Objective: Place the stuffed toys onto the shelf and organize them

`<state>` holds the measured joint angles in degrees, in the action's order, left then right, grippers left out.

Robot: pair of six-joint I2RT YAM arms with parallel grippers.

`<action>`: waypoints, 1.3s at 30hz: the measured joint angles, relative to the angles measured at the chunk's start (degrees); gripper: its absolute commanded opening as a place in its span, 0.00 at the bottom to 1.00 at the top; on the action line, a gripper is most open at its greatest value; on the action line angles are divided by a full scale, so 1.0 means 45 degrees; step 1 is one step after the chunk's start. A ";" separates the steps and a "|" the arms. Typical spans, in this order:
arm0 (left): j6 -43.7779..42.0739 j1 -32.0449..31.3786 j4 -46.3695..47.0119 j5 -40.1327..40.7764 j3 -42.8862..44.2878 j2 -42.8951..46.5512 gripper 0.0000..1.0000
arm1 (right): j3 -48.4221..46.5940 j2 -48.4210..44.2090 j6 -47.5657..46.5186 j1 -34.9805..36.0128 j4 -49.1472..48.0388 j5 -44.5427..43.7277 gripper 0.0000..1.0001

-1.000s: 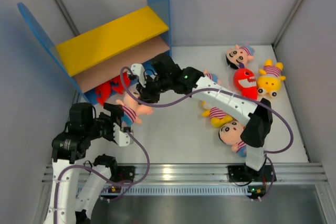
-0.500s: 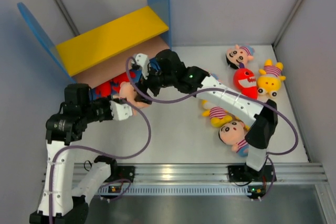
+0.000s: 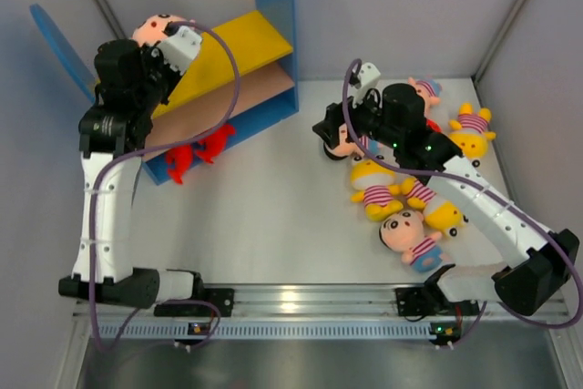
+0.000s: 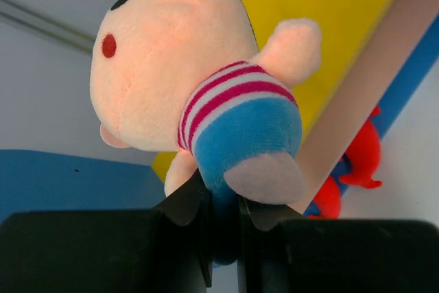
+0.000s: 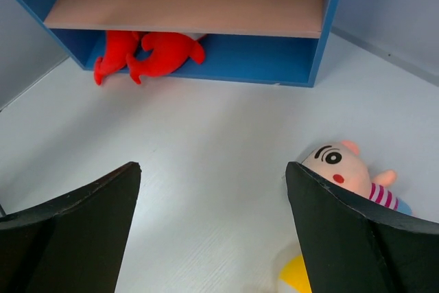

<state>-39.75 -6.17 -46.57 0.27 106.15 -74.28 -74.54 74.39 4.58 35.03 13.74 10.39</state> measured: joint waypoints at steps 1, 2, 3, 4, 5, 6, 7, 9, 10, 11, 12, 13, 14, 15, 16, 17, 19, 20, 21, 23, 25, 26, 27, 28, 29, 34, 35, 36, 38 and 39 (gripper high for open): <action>0.0078 0.0015 0.0151 0.0675 0.0141 -0.0515 0.00 | 0.0165 -0.0170 -0.0005 -0.0039 -0.0015 -0.0024 0.87; 0.0117 0.0024 0.0228 0.1146 0.0194 -0.0908 0.00 | 0.0277 -0.0282 -0.0015 -0.0087 -0.0010 -0.0044 0.87; 0.0141 0.0068 0.0277 0.1598 0.0194 -0.1341 0.00 | 0.0374 -0.0350 -0.0029 -0.0121 -0.0010 -0.0058 0.87; 0.0136 0.0146 0.0262 0.2001 0.0170 -0.1855 0.00 | 0.0457 -0.0389 -0.0078 -0.0165 0.0000 -0.0068 0.88; 0.0131 0.0219 0.0262 0.2259 0.0107 -0.2191 0.00 | 0.0549 -0.0427 -0.0112 -0.0180 -0.0010 -0.0068 0.87; 0.0136 0.0325 0.0262 0.2526 -0.0034 -0.2511 0.00 | 0.0651 -0.0452 -0.0136 -0.0185 -0.0019 -0.0087 0.88; 0.0141 0.0442 0.0243 0.2725 -0.0209 -0.2730 0.00 | 0.0738 -0.0476 -0.0175 -0.0185 -0.0010 -0.0097 0.88; 0.0146 0.0738 0.0199 0.2977 -0.0544 -0.2924 0.00 | 0.1020 -0.0593 -0.0267 -0.0185 -0.0010 -0.0131 0.88; 0.0146 0.0894 0.0180 0.3104 -0.0709 -0.2943 0.00 | 0.1171 -0.0651 -0.0325 -0.0185 0.0015 -0.0160 0.88; 0.0146 0.1054 0.0199 0.3245 -0.0860 -0.2919 0.00 | 0.1302 -0.0709 -0.0364 -0.0185 0.0039 -0.0165 0.88; 0.0146 0.1161 0.0243 0.3332 -0.0937 -0.2866 0.00 | 0.1379 -0.0743 -0.0423 -0.0189 0.0058 -0.0180 0.88; 0.0146 0.1248 0.0257 0.3483 -0.1001 -0.2788 0.00 | 0.1433 -0.0782 -0.0466 -0.0199 0.0102 -0.0189 0.88; 0.0131 0.1287 0.0262 0.3614 -0.1064 -0.2686 0.00 | 0.1477 -0.0806 -0.0534 -0.0214 0.0097 -0.0199 0.88; 0.0097 0.1292 0.0287 0.3711 -0.1151 -0.2574 0.00 | 0.1486 -0.0831 -0.0568 -0.0223 0.0121 -0.0209 0.88; 0.0024 0.1292 0.0291 0.3818 -0.1239 -0.2433 0.00 | 0.1491 -0.0855 -0.0617 -0.0243 0.0126 -0.0219 0.88; -0.0083 0.1292 0.0291 0.3900 -0.1287 -0.2331 0.00 | 0.1491 -0.0899 -0.0661 -0.0248 0.0126 -0.0228 0.88; -0.0267 0.1277 0.0321 0.4065 -0.1287 -0.2210 0.00 | 0.1491 -0.0971 -0.0695 -0.0262 0.0126 -0.0253 0.88; -0.0369 0.1273 0.0345 0.4167 -0.1302 -0.2171 0.00 | 0.1501 -0.1005 -0.0695 -0.0267 0.0126 -0.0257 0.88; -0.0466 0.1277 0.0355 0.4265 -0.1321 -0.2127 0.00 | 0.1545 -0.1064 -0.0699 -0.0277 0.0112 -0.0267 0.88; -0.0670 0.1277 0.0364 0.4517 -0.1423 -0.2050 0.00 | 0.1661 -0.1175 -0.0743 -0.0316 0.0097 -0.0267 0.89; -0.0850 0.1277 0.0359 0.4697 -0.1515 -0.2011 0.07 | 0.1744 -0.1258 -0.0758 -0.0345 0.0136 -0.0282 0.89; -0.0884 0.1277 0.0364 0.4770 -0.1554 -0.2001 0.12 | 0.1763 -0.1282 -0.0777 -0.0350 0.0126 -0.0291 0.89; -0.0923 0.1277 0.0359 0.4813 -0.1598 -0.1996 0.17 | 0.1802 -0.1311 -0.0782 -0.0350 0.0112 -0.0291 0.89; -0.0971 0.1277 0.0359 0.4828 -0.1627 -0.1996 0.28 | 0.1817 -0.1331 -0.0782 -0.0350 0.0136 -0.0291 0.89; -0.1010 0.1277 0.0359 0.4833 -0.1642 -0.1996 0.34 | 0.1817 -0.1341 -0.0782 -0.0350 0.0131 -0.0291 0.89; -0.1117 0.1277 0.0364 0.4823 -0.1666 -0.1957 0.54 | 0.1817 -0.1399 -0.0782 -0.0403 0.0136 -0.0296 0.89; -0.1122 0.1277 0.0369 0.4823 -0.1690 -0.1933 0.58 | 0.1817 -0.1423 -0.0782 -0.0408 0.0141 -0.0301 0.90; -0.1146 0.1277 0.0369 0.4823 -0.1705 -0.1928 0.59 | 0.1817 -0.1452 -0.0782 -0.0413 0.0146 -0.0306 0.90; -0.1151 0.1277 0.0369 0.4818 -0.1753 -0.1904 0.60 | 0.1817 -0.1511 -0.0782 -0.0427 0.0155 -0.0306 0.91; -0.1151 0.1277 0.0374 0.4818 -0.1787 -0.1885 0.60 | 0.1817 -0.1535 -0.0782 -0.0447 0.0160 -0.0301 0.92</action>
<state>-44.93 -0.43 -44.88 21.96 98.10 -82.76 -66.37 67.48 1.06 33.01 14.46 9.04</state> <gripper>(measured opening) 0.595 0.908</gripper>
